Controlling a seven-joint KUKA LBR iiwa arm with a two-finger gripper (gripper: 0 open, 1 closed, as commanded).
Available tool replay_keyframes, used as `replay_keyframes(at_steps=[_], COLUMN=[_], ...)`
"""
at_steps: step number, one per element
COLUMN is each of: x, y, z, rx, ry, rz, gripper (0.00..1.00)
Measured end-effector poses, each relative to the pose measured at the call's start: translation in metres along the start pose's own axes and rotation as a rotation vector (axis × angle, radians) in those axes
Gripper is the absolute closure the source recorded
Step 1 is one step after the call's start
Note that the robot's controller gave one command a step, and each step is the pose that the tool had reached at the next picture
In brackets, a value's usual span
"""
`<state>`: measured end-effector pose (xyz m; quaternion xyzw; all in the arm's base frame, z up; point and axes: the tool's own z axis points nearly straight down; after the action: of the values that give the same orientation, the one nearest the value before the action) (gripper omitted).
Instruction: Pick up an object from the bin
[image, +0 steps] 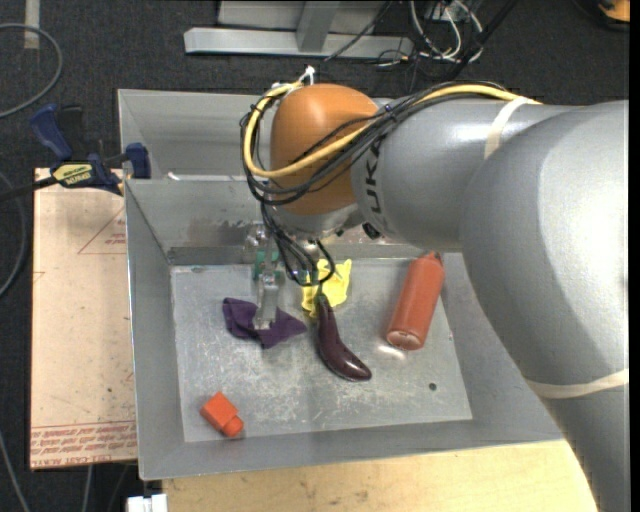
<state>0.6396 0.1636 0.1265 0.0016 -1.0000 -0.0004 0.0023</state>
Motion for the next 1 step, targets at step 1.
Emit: replay_keyframes(at_steps=[1], x=[-0.0012], y=[-0.0006], z=[-0.0051], rx=[-0.001], ry=[-0.006], rz=[0.002], gripper=[0.0])
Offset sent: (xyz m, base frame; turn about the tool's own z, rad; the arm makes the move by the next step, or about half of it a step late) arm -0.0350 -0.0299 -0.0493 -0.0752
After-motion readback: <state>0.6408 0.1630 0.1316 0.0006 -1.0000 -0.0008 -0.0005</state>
